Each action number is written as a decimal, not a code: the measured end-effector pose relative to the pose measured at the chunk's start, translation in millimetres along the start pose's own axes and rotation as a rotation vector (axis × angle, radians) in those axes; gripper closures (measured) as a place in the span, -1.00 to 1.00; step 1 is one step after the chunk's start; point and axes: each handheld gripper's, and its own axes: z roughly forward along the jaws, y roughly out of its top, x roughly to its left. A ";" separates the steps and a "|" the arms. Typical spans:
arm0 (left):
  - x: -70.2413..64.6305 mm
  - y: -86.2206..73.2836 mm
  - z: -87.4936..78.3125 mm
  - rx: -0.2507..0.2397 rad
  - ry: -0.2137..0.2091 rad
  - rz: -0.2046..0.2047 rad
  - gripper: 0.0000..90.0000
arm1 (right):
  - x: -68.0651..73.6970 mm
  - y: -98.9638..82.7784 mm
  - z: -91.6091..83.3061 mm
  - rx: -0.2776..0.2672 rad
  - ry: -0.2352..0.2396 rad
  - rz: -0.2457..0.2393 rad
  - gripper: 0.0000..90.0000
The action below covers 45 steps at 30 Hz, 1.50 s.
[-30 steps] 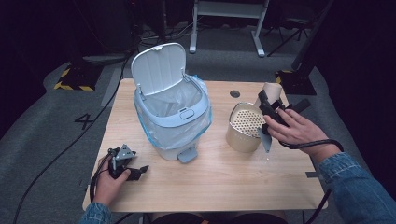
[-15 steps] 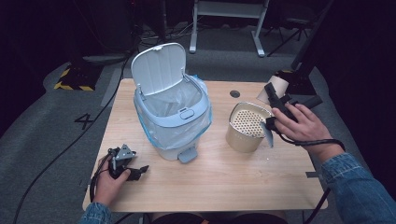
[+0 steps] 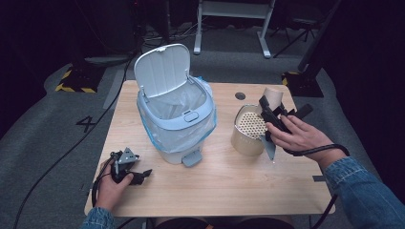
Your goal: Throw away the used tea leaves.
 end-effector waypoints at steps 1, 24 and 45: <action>0.0 0.0 0.0 0.000 -0.001 -0.002 -0.54 | -5.7 -11.0 2.1 0.025 -0.022 0.045 -0.24; -0.1 -0.1 -0.1 0.001 -0.002 -0.002 -0.54 | -2.8 -7.9 4.0 0.037 0.002 0.057 -0.26; 0.0 -0.1 -0.1 0.001 -0.003 -0.002 -0.55 | 11.3 -50.9 7.8 -0.196 0.211 0.829 -0.30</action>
